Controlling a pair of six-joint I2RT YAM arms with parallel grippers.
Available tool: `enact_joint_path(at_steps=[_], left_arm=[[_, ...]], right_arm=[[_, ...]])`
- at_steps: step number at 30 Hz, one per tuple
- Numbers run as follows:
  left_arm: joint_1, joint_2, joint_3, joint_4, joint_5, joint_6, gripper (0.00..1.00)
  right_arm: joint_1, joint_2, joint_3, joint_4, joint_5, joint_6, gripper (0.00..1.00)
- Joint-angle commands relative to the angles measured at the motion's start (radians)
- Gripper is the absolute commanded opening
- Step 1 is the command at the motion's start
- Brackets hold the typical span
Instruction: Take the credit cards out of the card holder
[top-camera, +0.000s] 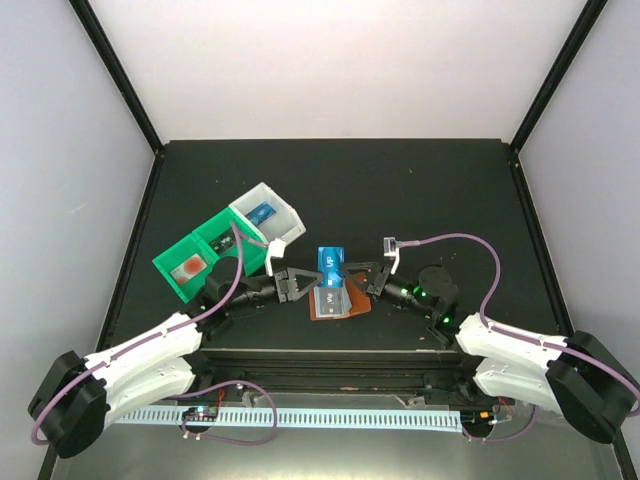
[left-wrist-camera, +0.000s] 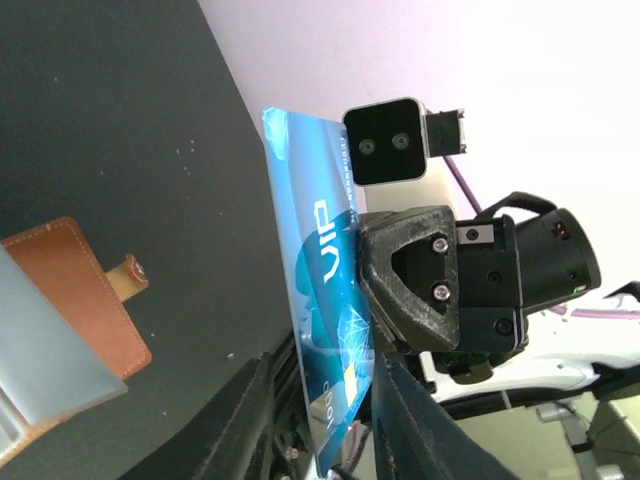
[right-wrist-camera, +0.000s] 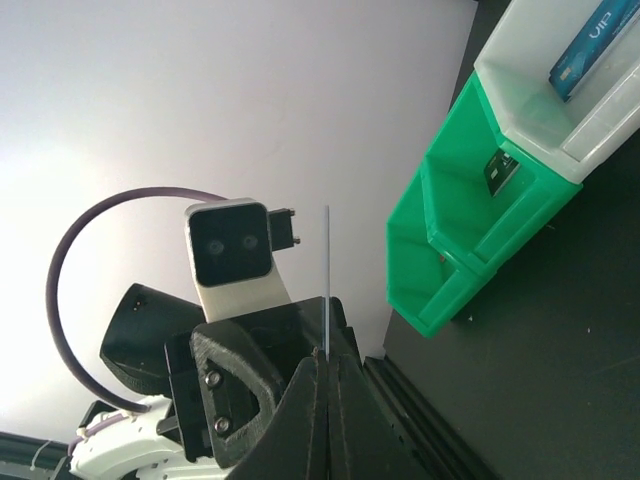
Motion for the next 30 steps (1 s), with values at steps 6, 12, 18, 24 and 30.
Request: enact_joint_path(at_steps=[6,12,18,24,30], left_arm=[[-0.003,-0.061,-0.005,0.003,0.002,0.037,0.02],[0.019,-0.149,0.021,-0.225,0.021,0.198,0.02],[0.022,-0.191,0.166,-0.607,0.2,0.435,0.02],[0.024,-0.208,0.229,-0.766,0.328,0.582,0.02],[0.022,-0.209,0.225,-0.73,0.448,0.578,0.02]], right_arm=[[0.012,0.012,0.018,-0.007,-0.053,-0.079,0.07],[0.006,-0.1,0.058,-0.334,-0.048,-0.304,0.39],[-0.01,-0.315,0.289,-0.955,-0.062,-0.708,0.72],[-0.012,-0.307,0.474,-1.205,-0.148,-0.905,0.74],[-0.011,-0.202,0.537,-1.235,-0.392,-0.992,0.71]])
